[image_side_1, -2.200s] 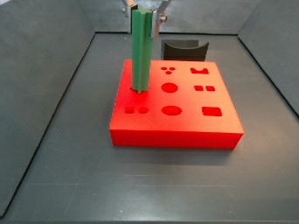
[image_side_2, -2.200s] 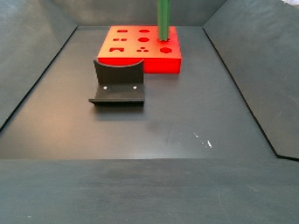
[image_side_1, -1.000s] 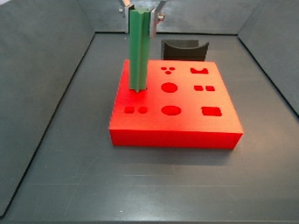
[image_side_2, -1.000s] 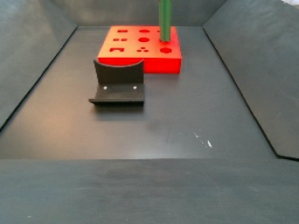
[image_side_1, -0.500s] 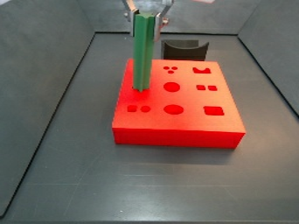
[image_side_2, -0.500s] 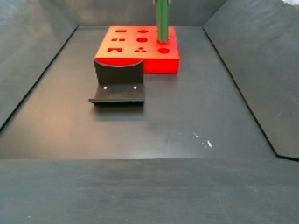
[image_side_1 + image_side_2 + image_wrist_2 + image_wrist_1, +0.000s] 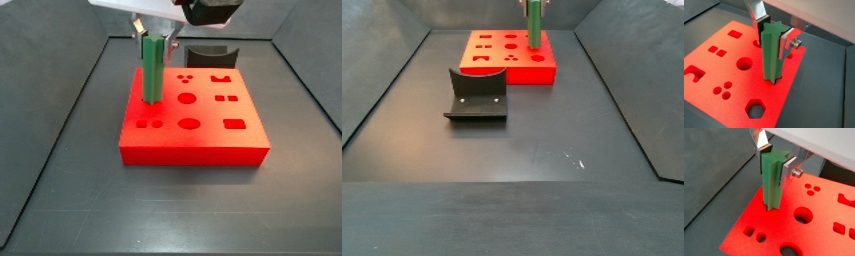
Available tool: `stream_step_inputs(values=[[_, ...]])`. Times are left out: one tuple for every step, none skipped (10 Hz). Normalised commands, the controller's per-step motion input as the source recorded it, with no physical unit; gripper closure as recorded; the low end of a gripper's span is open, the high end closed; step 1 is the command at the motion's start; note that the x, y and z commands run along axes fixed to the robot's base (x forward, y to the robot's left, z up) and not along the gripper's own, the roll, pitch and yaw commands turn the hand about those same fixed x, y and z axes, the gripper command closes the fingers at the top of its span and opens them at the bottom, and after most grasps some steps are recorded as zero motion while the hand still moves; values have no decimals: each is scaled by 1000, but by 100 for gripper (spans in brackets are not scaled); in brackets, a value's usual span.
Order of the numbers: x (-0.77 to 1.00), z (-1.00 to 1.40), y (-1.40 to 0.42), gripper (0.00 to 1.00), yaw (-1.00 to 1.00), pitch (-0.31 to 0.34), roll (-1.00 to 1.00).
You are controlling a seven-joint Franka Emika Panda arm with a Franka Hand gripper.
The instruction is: Insert the star object.
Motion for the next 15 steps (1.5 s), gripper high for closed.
stream_step_inputs(values=[[31,-1000,0,100,0,0,0],[40,-1000,0,100,0,0,0],[0,-1000,0,100,0,51,27],[0,-14,-26,100,0,0,0],[154,-189,0,100,31,77,24],[0,-771,3,100,69,99,0],[0,-834,51,100,0,169,13],[0,-626,9,100,0,231,73],[0,-449,0,100,-74,290,147],[0,-449,0,100,-63,309,106],[-77,-123,97,100,0,26,0],[-51,-66,0,100,0,74,39],[-9,-197,0,100,-3,91,24],[26,0,0,100,0,0,0],[-69,-726,14,100,-100,-99,-54]])
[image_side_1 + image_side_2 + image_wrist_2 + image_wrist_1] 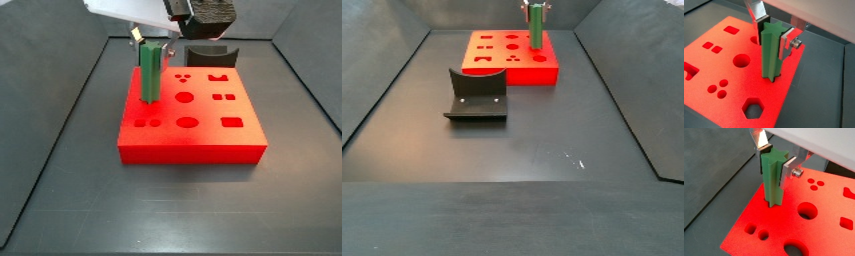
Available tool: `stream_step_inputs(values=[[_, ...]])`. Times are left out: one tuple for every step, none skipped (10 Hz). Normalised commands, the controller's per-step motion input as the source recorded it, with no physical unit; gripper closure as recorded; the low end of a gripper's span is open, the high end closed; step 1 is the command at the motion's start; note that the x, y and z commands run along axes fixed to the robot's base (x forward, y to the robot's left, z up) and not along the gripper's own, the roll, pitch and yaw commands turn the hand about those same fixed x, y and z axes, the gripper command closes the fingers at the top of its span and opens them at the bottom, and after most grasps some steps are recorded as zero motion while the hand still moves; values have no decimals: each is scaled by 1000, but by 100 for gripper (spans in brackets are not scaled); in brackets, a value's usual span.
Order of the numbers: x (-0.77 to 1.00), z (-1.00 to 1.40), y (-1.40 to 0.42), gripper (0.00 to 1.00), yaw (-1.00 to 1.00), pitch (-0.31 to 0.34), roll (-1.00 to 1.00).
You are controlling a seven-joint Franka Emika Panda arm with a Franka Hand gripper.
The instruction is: Insert the star object.
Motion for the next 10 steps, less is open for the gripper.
stream_step_inputs(values=[[-89,-1000,83,100,0,-91,-24],[-80,-1000,114,100,0,-79,-20],[-6,-1000,0,100,-29,0,1],[0,-1000,0,100,-154,0,0],[0,-1000,0,100,-149,0,0],[0,-1000,0,100,-120,0,0],[0,-1000,0,100,-74,0,0],[0,-1000,-29,100,-49,0,0],[-46,-43,0,100,0,0,0],[0,0,0,100,0,0,0]])
